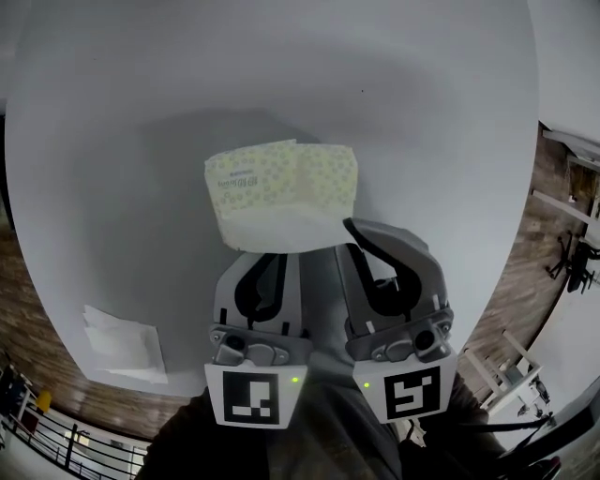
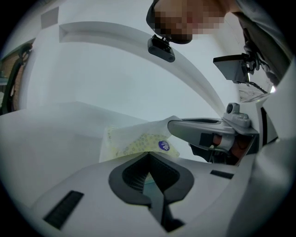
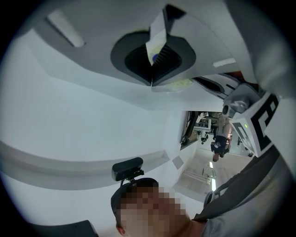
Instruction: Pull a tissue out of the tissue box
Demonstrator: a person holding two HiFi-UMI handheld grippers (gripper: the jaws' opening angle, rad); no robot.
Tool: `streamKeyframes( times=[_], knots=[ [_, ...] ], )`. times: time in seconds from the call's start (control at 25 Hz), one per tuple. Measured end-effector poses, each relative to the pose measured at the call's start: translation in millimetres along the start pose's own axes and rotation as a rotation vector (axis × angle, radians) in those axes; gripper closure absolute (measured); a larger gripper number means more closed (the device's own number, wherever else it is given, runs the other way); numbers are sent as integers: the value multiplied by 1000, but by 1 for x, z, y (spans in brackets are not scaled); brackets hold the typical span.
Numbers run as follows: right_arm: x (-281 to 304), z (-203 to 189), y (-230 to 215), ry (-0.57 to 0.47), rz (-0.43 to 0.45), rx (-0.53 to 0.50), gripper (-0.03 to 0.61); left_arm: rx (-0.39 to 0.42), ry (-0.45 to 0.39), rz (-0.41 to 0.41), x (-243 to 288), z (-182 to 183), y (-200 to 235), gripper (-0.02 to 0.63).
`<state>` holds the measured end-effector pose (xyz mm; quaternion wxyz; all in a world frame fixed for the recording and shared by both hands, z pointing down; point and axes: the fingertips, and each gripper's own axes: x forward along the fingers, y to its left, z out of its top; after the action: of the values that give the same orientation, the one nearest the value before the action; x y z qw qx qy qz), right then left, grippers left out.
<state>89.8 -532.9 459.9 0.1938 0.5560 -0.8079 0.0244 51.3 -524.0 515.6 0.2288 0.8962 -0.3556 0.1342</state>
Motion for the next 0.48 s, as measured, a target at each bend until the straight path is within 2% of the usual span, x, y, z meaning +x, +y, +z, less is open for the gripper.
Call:
streamKeyframes(
  times=[0.24,0.48],
  knots=[
    [-13,26,3,-28,34,14,575,1,-8,9,2,-1,0,612],
    [-35,60,7,-76,25,5,575,-1,-37,22,-6,8,-4,612]
  ],
)
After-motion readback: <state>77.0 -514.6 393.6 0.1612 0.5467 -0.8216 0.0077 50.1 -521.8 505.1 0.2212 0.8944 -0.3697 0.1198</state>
